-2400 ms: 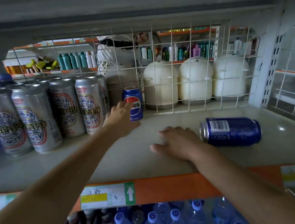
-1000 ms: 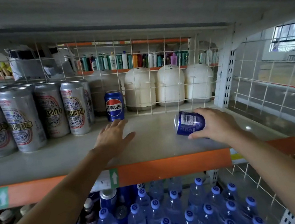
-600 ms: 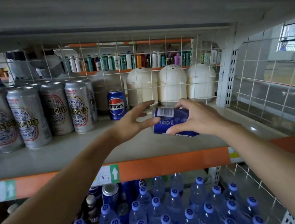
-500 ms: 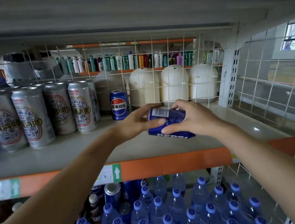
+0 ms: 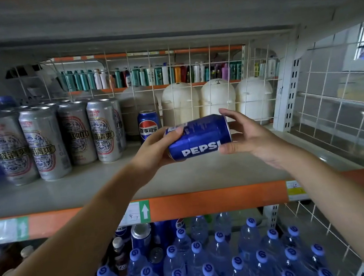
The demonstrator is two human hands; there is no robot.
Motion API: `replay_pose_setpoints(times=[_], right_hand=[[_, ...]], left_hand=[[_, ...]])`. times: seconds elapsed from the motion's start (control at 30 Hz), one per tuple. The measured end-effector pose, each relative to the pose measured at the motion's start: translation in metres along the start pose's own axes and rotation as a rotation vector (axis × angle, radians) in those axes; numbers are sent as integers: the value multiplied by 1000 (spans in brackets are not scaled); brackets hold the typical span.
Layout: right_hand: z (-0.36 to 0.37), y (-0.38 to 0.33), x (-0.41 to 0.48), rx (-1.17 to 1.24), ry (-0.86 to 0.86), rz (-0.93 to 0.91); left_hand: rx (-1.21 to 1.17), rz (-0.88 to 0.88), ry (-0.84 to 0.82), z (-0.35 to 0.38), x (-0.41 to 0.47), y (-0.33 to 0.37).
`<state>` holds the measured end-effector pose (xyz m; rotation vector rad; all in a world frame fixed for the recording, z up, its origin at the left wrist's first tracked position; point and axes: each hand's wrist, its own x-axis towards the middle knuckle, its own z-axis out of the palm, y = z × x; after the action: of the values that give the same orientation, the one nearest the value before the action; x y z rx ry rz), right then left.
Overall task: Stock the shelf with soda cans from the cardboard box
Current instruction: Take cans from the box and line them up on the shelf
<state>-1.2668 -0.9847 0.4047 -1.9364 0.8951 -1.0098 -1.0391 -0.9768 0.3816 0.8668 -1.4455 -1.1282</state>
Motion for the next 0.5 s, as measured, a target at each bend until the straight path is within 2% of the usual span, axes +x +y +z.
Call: replay_pose_setpoints(times=[0.13,0.3,0.4,0.5], right_hand=[[11,8,2,192,58,-80],[21,16,4,287,169,-127],[25,14,7,361,241,-133],[24,6,11,356,276,-136]], left_hand=[[-90,-31,-11,5,0,-1],[-121,-111,-29,11,0,-8],[-70,-165,-29,15,0,-11],[41,-116,-48,12,-2,-11]])
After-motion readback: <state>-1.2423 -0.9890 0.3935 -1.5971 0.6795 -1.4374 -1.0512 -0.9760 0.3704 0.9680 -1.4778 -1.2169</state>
